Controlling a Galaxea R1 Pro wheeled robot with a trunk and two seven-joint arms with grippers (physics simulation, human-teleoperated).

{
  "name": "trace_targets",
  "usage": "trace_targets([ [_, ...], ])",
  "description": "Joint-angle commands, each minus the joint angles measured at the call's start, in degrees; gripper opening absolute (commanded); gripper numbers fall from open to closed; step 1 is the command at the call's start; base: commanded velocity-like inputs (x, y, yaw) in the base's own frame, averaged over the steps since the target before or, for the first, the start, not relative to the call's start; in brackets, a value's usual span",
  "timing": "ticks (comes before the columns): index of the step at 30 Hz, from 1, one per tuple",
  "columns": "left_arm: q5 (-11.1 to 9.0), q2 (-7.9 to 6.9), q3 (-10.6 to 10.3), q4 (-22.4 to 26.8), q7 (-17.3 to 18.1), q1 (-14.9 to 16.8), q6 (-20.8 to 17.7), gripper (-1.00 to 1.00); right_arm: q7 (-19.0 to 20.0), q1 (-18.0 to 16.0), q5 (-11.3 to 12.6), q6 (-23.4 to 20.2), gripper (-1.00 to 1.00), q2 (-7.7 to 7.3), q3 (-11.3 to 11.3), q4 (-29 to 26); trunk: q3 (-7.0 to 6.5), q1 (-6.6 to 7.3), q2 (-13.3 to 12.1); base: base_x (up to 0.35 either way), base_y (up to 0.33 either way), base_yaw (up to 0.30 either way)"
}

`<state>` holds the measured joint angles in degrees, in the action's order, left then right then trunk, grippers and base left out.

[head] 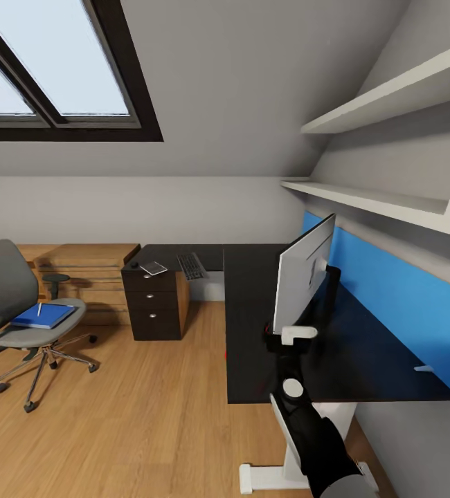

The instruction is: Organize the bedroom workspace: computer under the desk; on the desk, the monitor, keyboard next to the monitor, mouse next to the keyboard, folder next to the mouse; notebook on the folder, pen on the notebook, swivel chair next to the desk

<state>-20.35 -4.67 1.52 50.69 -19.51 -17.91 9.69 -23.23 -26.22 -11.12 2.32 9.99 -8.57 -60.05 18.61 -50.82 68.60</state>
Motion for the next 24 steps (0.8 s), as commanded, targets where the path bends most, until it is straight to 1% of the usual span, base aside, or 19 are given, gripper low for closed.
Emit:
trace_targets([
  [1, -0.59, -0.04, -0.11, 0.06, -0.09, -0.02, 0.24, 1.00, -0.38, -0.07, -1.20, 1.26, 1.00, 0.01, -0.24, 1.05, 0.05, 0.00, 0.04, 0.000, 0.000, 0.000],
  [2, -0.60, -0.06, -0.11, 0.02, -0.09, -0.02, 0.24, 1.00, -0.61, -0.12, -3.43, 4.40, 1.00, 0.01, -0.57, 3.27, 0.05, 0.00, 0.04, 0.000, 0.000, 0.000],
  [4, -0.62, -0.07, -0.13, -0.06, -0.09, -0.02, 0.24, 1.00, -0.98, -0.18, -4.43, 5.73, 1.00, 0.01, -0.66, 4.28, 0.05, 0.00, 0.04, 0.000, 0.000, 0.000],
  [6, -0.64, -0.06, -0.12, -0.16, -0.09, -0.02, 0.24, 1.00, -1.12, -0.23, -4.69, 6.06, 1.00, 0.01, -0.68, 4.80, 0.05, 0.00, 0.04, 0.000, 0.000, 0.000],
  [12, -0.61, -0.04, -0.11, -0.39, -0.09, -0.02, 0.24, 1.00, -1.72, -0.60, -5.05, 6.64, 1.00, 0.01, -0.51, 8.87, 0.05, 0.00, 0.04, 0.000, 0.000, 0.000],
  [17, -0.64, -0.07, -0.13, -0.41, -0.09, -0.02, 0.24, 1.00, -1.85, -0.86, -5.05, 6.71, 1.00, 0.01, -0.03, 9.61, 0.05, 0.00, 0.04, 0.010, 0.000, 0.000],
  [21, -0.59, -0.01, -0.19, -0.41, -0.09, -0.02, 0.24, 1.00, -1.89, -1.03, -4.97, 6.70, 1.00, 0.01, 0.31, 9.86, 0.05, 0.00, 0.04, 0.181, 0.000, 0.000],
  [23, -0.58, 0.00, -0.23, -0.41, -0.09, -0.02, 0.24, 1.00, -1.90, -1.21, -4.91, 6.72, 1.00, 0.01, 0.98, 10.08, 0.05, 0.00, 0.04, 0.171, 0.000, 0.000],
  [24, -0.57, 0.01, -0.26, -0.41, -0.09, -0.02, 0.24, 1.00, -1.90, -1.31, -4.89, 6.73, 1.00, 0.01, 1.90, 10.22, 0.05, 0.00, 0.04, 0.056, 0.000, 0.000],
])
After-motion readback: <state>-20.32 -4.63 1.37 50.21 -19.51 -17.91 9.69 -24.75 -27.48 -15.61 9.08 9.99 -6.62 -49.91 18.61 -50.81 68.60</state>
